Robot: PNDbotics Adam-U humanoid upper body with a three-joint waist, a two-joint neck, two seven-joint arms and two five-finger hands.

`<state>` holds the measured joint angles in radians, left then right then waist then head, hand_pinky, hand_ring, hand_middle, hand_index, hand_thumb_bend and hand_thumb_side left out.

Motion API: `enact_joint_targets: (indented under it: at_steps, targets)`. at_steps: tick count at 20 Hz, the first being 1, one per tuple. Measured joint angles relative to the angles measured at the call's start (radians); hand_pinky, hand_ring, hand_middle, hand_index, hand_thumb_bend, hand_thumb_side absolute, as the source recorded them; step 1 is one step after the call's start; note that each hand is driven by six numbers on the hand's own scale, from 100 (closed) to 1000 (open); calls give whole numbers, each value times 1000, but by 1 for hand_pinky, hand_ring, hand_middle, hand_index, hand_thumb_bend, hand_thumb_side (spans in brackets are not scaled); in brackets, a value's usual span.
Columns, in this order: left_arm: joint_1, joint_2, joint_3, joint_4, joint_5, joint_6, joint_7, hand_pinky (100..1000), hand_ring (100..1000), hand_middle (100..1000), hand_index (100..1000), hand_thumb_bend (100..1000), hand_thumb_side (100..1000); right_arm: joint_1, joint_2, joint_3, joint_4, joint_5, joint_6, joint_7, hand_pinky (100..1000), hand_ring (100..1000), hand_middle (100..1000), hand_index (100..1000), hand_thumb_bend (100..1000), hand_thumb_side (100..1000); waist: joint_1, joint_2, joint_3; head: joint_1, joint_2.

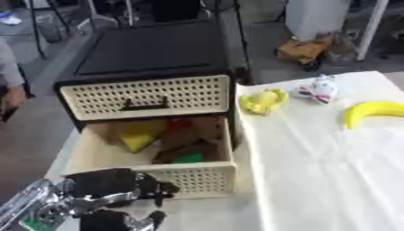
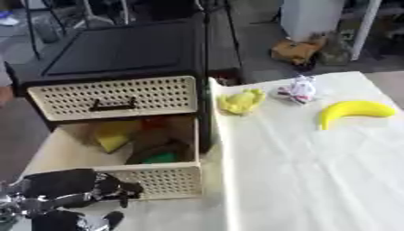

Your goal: Pick up objects from table and place into drawer.

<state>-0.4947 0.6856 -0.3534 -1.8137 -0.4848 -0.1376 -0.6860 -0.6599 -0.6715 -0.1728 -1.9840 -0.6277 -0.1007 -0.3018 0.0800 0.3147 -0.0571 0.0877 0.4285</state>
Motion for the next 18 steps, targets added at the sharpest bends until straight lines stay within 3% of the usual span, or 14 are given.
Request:
enact_joint_targets:
  at_steps: [10, 18]
  targets:
    - [-11, -7, 11, 29, 6, 18, 1, 100, 100, 612, 1000, 100, 1000, -1, 8, 0, 0, 0, 4, -5, 589, 775, 541, 798, 179, 992, 0, 2, -4, 6, -2]
    - [-25, -7, 22, 56, -26, -19, 64, 100, 100, 638, 1000, 100, 1000, -9, 14, 0, 0, 0, 7, -5, 588, 773, 540, 797, 174, 987, 0, 9, -7, 11, -10]
